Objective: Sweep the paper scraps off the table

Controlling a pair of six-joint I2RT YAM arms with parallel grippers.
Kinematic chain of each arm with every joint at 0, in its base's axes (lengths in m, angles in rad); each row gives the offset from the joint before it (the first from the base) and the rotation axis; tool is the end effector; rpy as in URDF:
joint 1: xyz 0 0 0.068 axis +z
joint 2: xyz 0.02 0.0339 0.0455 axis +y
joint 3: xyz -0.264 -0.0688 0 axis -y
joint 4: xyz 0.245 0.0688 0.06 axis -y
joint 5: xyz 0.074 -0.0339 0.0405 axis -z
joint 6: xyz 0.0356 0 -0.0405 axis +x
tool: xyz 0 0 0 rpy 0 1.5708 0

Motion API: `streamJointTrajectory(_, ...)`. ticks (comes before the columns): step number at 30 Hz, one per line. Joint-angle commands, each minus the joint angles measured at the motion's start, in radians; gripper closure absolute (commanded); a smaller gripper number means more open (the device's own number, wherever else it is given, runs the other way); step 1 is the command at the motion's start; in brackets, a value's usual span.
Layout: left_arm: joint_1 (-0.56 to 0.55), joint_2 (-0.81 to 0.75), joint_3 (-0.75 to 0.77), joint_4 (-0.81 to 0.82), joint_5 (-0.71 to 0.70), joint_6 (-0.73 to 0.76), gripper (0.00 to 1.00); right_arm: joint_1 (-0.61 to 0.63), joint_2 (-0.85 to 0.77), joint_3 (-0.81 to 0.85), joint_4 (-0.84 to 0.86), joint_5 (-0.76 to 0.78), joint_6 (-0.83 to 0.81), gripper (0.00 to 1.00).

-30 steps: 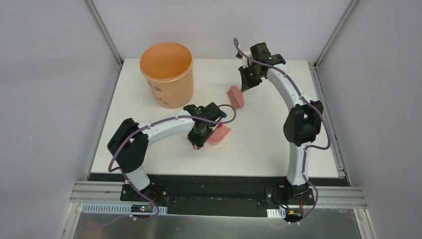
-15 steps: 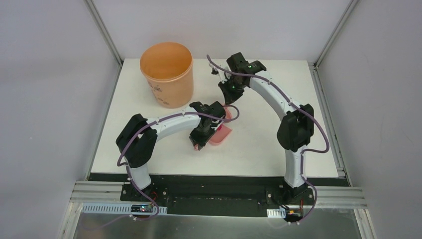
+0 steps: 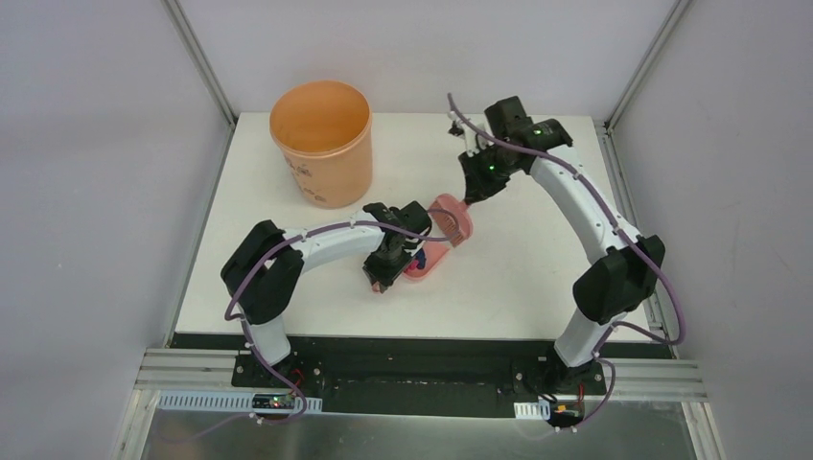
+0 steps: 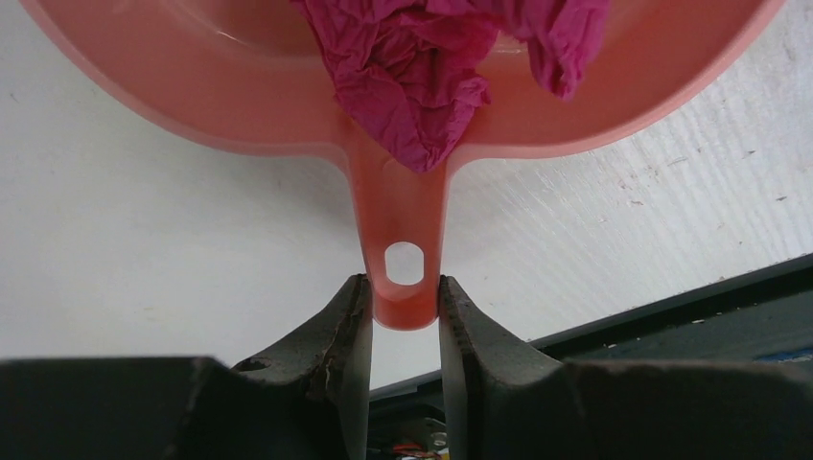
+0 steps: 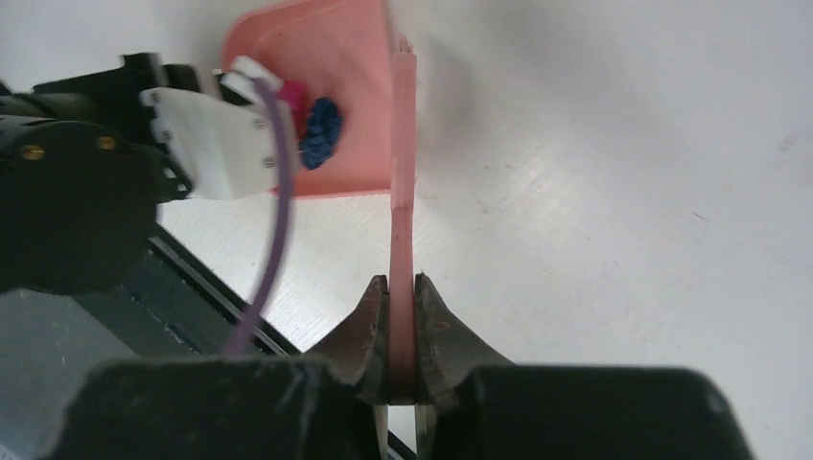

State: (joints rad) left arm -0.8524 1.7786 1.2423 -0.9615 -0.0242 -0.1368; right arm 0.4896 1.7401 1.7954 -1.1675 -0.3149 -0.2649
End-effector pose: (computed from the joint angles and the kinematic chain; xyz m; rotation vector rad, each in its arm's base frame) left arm 0.2137 -0.2431 0.1889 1.0724 2.8721 -0.0205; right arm 0.3068 0.1760 0.3505 -1.0795 2.4549 0.4929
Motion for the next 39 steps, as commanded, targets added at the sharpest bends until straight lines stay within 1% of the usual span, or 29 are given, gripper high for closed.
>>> streamJointTrajectory(1, -0.013, -0.081, -0.033, 0.072, 0.007, 0.026, 1.00, -0.147, -0.078, -0.021, 0.045, 0.003, 0.076, 1.00)
streamJointTrajectory(4, -0.014, -0.108, -0.037, 0.079, -0.002, 0.023, 1.00, -0.261, -0.122, -0.063, 0.056, -0.059, 0.113, 1.00)
streamJointTrajectory(7, -0.015, -0.136, -0.034, 0.080, -0.007, 0.024, 1.00, -0.399, -0.195, -0.165, 0.117, -0.172, 0.153, 1.00)
streamJointTrajectory(10, -0.016, -0.172, -0.015, 0.077, -0.014, 0.025, 1.00, -0.480, -0.255, -0.263, 0.120, -0.287, 0.156, 1.00)
streamJointTrajectory(15, -0.015, -0.221, 0.072, 0.023, -0.068, 0.029, 1.00, -0.524, -0.328, -0.444, 0.098, -0.441, 0.141, 1.00)
streamJointTrajectory(19, -0.014, -0.227, 0.175, -0.057, -0.124, 0.016, 1.00, -0.531, -0.343, -0.565, 0.097, -0.639, 0.121, 1.00)
streamJointTrajectory(23, -0.010, -0.225, 0.295, -0.133, -0.165, 0.007, 1.00, -0.531, -0.312, -0.612, 0.091, -0.751, 0.095, 1.00)
streamJointTrajectory(27, 0.004, -0.201, 0.439, -0.210, -0.205, 0.015, 1.00, -0.530, -0.223, -0.643, 0.074, -0.854, 0.052, 1.00)
streamJointTrajectory(31, 0.038, -0.161, 0.598, -0.274, -0.217, 0.025, 1.00, -0.509, -0.042, -0.634, -0.053, -0.890, -0.127, 1.00)
streamJointTrajectory(33, 0.054, -0.132, 0.692, -0.311, -0.214, 0.030, 1.00, -0.493, 0.071, -0.601, -0.176, -0.916, -0.245, 1.00)
streamJointTrajectory(35, 0.068, -0.105, 0.766, -0.340, -0.216, 0.034, 1.00, -0.493, 0.174, -0.550, -0.361, -0.957, -0.432, 1.00)
streamJointTrajectory(37, 0.084, -0.084, 0.819, -0.356, -0.218, 0.041, 1.00, -0.493, 0.246, -0.514, -0.511, -1.011, -0.615, 1.00)
streamJointTrajectory(39, 0.109, -0.072, 0.850, -0.361, -0.225, 0.045, 1.00, -0.493, 0.274, -0.506, -0.558, -1.024, -0.657, 1.00)
